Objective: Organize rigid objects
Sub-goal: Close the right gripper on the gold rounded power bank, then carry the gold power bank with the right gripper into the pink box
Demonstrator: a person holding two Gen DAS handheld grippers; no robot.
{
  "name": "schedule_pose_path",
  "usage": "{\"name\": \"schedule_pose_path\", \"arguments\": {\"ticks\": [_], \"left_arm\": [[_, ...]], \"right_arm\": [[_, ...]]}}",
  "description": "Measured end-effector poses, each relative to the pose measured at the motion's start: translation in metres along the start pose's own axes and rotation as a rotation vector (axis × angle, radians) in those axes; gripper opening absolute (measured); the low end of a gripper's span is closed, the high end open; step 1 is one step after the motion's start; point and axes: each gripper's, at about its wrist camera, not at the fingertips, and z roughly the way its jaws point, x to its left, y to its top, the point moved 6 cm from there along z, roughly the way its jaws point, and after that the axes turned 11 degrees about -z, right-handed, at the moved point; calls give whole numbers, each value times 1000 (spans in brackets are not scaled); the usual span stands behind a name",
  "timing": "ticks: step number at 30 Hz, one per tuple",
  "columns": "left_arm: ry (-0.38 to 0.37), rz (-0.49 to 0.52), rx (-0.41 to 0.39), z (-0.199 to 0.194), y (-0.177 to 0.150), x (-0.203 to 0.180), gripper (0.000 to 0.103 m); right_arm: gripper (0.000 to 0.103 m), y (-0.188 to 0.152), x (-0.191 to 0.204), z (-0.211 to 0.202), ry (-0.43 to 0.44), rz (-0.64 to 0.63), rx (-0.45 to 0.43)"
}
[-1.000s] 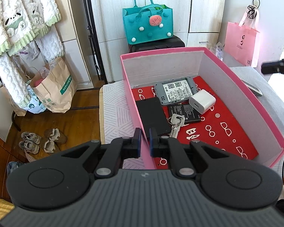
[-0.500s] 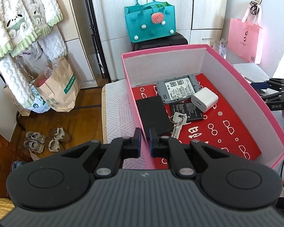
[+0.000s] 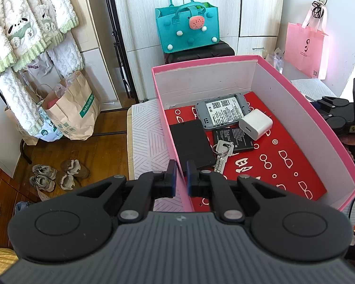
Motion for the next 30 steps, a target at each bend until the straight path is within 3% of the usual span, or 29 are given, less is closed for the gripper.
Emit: {"name": "schedule_pose_path", "arguments": {"ticks": [13, 30], "left_arm": [[-23, -8, 4, 1, 0, 1, 8], [-29, -17, 1, 1, -1, 3, 8]], "right_arm": [[83, 1, 0, -12, -26, -15, -16], [83, 11, 10, -72, 4, -19, -92]]}}
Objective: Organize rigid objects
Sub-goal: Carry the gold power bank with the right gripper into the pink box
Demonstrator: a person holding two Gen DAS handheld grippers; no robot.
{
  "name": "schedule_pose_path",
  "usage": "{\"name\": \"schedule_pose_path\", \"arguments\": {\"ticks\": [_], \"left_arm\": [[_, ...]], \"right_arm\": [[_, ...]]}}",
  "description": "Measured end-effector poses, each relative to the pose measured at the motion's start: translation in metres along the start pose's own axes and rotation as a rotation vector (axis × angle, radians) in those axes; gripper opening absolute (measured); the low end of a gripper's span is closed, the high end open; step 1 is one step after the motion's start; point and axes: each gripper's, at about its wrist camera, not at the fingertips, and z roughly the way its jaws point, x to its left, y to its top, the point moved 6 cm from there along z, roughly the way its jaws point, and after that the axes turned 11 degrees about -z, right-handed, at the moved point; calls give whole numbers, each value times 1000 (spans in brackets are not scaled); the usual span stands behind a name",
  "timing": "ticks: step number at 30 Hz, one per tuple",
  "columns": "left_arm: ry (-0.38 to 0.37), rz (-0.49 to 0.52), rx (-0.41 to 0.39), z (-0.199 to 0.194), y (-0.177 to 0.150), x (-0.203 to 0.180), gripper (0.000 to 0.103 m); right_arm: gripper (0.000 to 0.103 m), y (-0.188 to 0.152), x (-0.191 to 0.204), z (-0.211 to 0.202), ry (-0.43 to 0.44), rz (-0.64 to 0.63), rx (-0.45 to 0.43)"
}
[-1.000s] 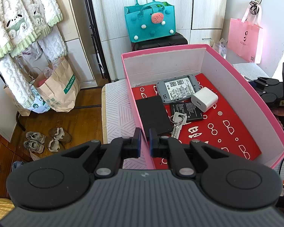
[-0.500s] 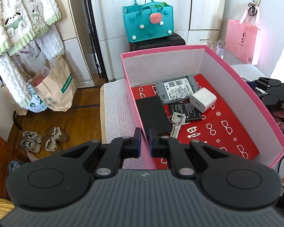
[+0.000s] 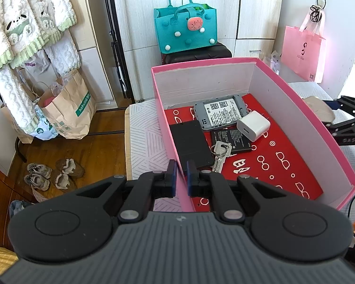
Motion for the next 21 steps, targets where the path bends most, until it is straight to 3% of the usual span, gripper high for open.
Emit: {"name": "schedule_pose_path", "arguments": {"ticks": [6, 12, 16, 21], "left_arm": [[0, 1, 0, 0, 0, 0, 8], [-3, 4, 1, 0, 1, -1, 8], [-4, 7, -2, 1, 2, -3, 8], [-10, 7, -3, 0, 2, -2, 8]], "right_arm": [[83, 22, -4, -29, 32, 59, -75], [83, 61, 14, -58, 24, 1, -157], [83, 82, 38, -62, 131, -44, -171], [83, 97, 72, -45, 314, -40, -91]]}}
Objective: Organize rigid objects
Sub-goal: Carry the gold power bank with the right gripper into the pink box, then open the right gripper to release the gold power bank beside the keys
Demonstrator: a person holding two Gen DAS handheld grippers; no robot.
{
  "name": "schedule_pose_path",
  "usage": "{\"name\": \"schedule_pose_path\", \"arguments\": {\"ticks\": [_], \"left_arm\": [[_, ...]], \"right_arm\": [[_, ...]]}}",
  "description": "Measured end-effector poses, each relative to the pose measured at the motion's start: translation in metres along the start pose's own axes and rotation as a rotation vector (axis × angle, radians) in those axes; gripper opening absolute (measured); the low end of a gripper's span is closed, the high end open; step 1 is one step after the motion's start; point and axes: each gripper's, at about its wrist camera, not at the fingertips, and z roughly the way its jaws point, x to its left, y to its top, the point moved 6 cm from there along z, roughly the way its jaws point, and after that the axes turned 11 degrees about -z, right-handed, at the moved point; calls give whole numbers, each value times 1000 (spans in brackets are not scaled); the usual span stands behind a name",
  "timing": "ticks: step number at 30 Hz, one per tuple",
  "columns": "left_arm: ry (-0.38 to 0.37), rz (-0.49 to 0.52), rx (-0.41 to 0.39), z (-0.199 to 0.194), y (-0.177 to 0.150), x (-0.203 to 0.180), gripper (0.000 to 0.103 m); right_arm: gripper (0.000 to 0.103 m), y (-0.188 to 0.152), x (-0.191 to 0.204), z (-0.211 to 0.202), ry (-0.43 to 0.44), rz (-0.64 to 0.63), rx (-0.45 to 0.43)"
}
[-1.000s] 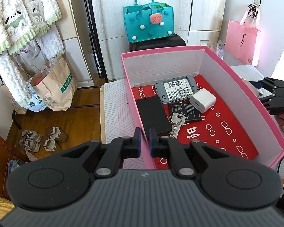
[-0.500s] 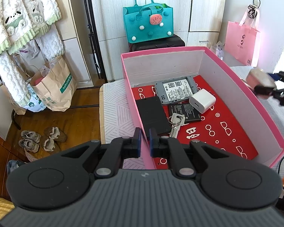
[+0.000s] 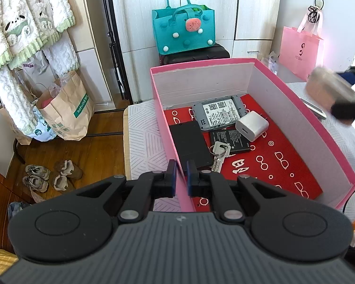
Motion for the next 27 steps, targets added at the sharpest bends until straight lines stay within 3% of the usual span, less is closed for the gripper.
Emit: {"name": "schedule_pose_path", "arguments": {"ticks": [6, 12, 19, 27], "left_arm": [[0, 18, -15, -1, -3, 1, 8], [-12, 16, -15, -2, -2, 3, 8], [-23, 12, -18, -2, -3, 3, 8], [-32, 4, -21, -2, -3, 5, 8]], "right_arm": [[83, -2, 26, 50, 147, -11, 185], [83, -15, 34, 96, 197, 4, 376], [83, -28, 35, 121, 162, -15, 509], [81, -34, 30, 137, 76, -164, 662]]}}
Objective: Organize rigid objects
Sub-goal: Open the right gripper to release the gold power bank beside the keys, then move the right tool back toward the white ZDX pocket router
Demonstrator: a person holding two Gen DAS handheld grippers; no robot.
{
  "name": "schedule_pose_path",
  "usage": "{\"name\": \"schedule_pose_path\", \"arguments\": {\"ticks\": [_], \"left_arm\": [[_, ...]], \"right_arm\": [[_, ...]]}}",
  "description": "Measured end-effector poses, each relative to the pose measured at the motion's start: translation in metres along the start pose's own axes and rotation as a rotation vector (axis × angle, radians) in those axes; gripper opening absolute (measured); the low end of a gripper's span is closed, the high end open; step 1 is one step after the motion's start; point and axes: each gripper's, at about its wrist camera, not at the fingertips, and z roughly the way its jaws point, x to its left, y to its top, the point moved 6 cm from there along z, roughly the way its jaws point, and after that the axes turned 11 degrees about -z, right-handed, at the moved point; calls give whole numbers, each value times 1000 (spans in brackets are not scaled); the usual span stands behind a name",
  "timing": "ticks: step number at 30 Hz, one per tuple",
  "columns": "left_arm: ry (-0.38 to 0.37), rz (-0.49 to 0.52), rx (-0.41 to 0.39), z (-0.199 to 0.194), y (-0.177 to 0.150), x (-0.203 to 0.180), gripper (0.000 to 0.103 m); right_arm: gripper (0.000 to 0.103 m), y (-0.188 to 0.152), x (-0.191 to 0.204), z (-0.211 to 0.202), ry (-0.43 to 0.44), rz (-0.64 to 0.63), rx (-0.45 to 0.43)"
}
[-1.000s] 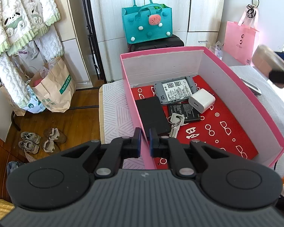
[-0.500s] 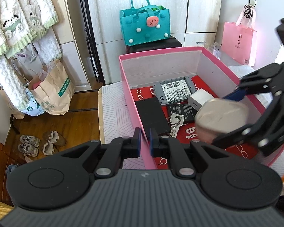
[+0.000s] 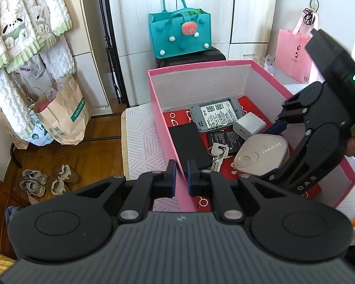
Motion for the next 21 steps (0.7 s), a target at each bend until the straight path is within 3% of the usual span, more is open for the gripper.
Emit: {"name": "schedule_pose_path", "arguments": {"ticks": [5, 11, 17, 21], "left_arm": [[-3, 1, -6, -1, -1, 0, 8], [0, 2, -6, 0, -3, 0, 8], [-4, -15, -12, 0, -3, 1, 8], [13, -7, -13, -1, -5, 0, 8]], "right_arm": [[81, -2, 1, -15, -50, -4, -67], [82, -11, -5, -71, -53, 48, -276], [83, -55, -31, -130, -136, 145, -512], [83, -96, -61, -150, -230, 245, -556]]}}
